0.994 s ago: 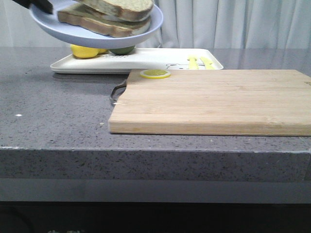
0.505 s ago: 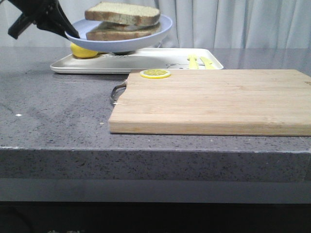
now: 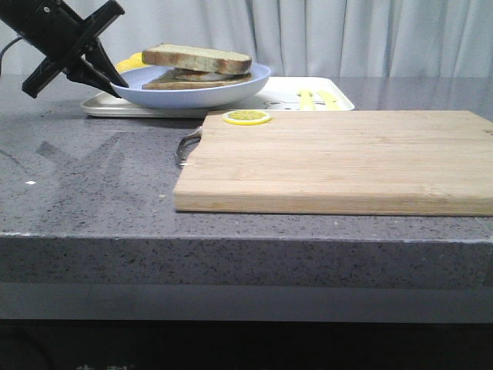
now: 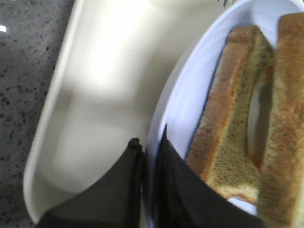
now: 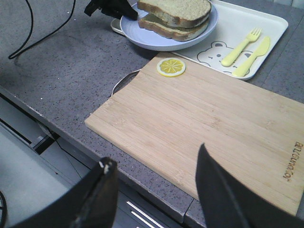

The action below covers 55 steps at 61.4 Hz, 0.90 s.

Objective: Place bread and move sandwich to tray

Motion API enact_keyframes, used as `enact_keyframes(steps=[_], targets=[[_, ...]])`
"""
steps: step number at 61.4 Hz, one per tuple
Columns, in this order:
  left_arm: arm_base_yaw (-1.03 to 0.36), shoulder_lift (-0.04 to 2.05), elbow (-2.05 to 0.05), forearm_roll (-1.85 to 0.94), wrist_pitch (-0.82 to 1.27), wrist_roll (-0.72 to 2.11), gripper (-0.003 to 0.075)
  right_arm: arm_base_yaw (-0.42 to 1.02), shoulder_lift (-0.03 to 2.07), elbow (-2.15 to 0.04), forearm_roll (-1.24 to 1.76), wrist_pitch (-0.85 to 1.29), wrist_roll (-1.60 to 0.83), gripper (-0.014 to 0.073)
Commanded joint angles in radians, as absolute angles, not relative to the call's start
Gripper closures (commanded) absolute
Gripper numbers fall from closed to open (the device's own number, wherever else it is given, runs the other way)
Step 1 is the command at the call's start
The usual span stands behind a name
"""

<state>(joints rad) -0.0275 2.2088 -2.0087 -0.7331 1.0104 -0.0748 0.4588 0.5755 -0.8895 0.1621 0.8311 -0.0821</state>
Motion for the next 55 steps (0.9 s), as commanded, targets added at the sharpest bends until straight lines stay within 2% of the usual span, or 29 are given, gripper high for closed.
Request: enact_keyframes(steps=[1, 8, 11, 39, 55], targets=[[-0.034, 2.136, -2.048, -0.791, 0.986, -0.086, 0.0578, 0.454, 0.577, -0.911, 0.161, 0.764, -0.086, 0.0192], [-0.03, 2.136, -2.048, -0.777, 0.995, -0.086, 0.0471, 0.454, 0.577, -0.911, 0.161, 0.764, -0.086, 0.0192], [-0.027, 2.134, -2.048, -0.777, 0.999, -0.086, 0.0451, 0.454, 0.577, -0.911, 0.161, 0.764, -0.086, 0.0192], [-0.02, 1.929, -2.048, -0.734, 1.042, 0.034, 0.046, 0.454, 0.577, -0.911, 0.161, 0.764, -0.086, 0.0192], [-0.088, 1.714, -1.955, -0.501, 1.05, 0.042, 0.046, 0.454, 0.577, -0.911, 0.161, 0.764, -0.086, 0.0192]])
